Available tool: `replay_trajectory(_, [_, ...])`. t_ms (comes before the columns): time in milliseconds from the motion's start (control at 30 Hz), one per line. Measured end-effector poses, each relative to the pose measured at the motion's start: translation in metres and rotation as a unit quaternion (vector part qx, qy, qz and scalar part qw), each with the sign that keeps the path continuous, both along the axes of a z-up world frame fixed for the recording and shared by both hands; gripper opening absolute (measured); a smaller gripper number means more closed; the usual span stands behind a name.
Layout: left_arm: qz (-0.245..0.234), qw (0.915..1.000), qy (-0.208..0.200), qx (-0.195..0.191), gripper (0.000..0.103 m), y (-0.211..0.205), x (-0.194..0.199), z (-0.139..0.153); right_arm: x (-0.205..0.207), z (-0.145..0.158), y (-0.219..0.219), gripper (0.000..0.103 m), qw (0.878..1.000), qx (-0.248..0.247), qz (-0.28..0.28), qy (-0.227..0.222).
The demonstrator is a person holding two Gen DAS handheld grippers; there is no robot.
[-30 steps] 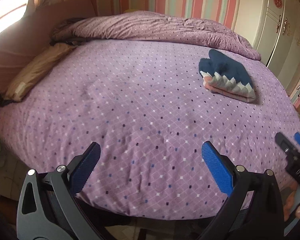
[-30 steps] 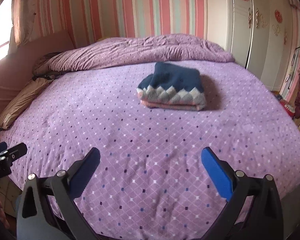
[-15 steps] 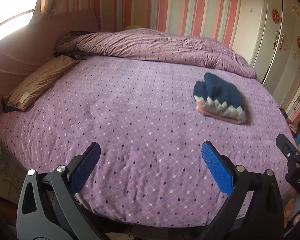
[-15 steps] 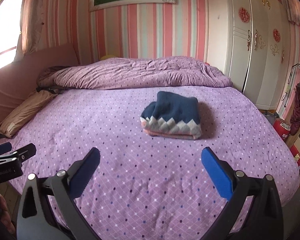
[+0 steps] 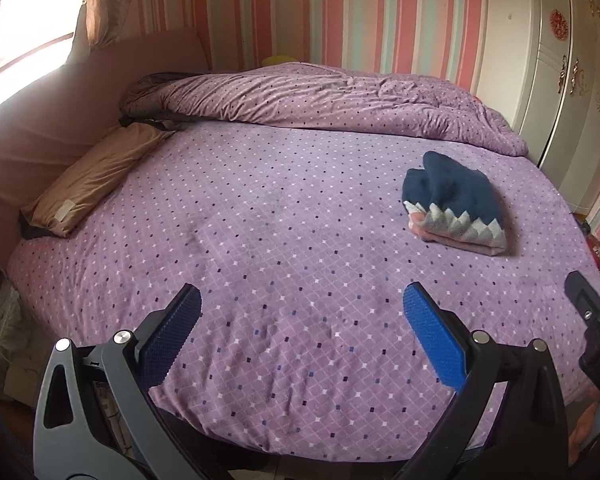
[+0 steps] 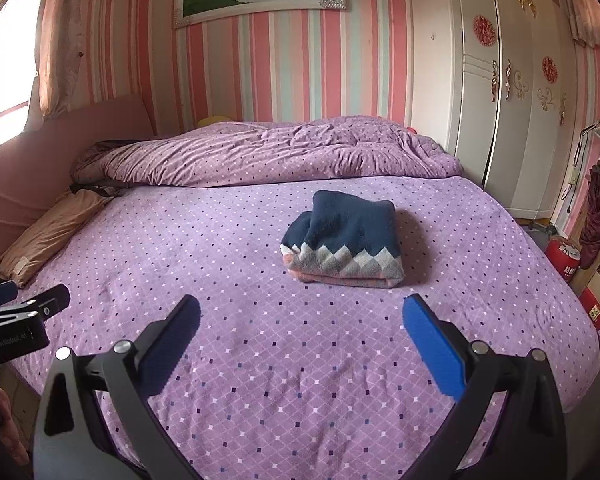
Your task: Fold small clothes
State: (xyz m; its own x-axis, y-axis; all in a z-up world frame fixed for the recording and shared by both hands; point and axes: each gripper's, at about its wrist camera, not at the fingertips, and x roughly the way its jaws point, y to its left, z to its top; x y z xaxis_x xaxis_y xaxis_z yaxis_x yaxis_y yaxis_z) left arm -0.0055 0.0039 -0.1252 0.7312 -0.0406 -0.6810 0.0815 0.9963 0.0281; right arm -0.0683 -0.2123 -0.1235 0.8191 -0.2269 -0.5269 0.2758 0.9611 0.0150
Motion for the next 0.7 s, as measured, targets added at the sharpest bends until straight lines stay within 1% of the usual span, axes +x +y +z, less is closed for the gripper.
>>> replay_trajectory(100, [0.004,0.9999,-0.001,0.013,0.1,-0.003,0.0,0.001,0.001,0.001,0.0,0.101,1.0,-0.006,-0.001,-0.001])
replay_trajectory(367, [-0.009,1.0,-0.003,0.001,0.1,-0.003,-0.003,0.01,0.0,0.005,0.001,0.101,1.0,-0.015,-0.004,-0.005])
replay_trajectory(600, [0.003,0.9997,-0.016,0.018,0.1,-0.007,-0.01,0.017,-0.001,0.009,0.001,0.101,1.0,-0.025,-0.008,-0.007])
replay_trajectory(700, [0.0,0.9995,-0.021,0.024,0.1,-0.008,-0.013,0.021,-0.001,0.01,0.002,0.101,1.0,-0.029,-0.009,-0.008])
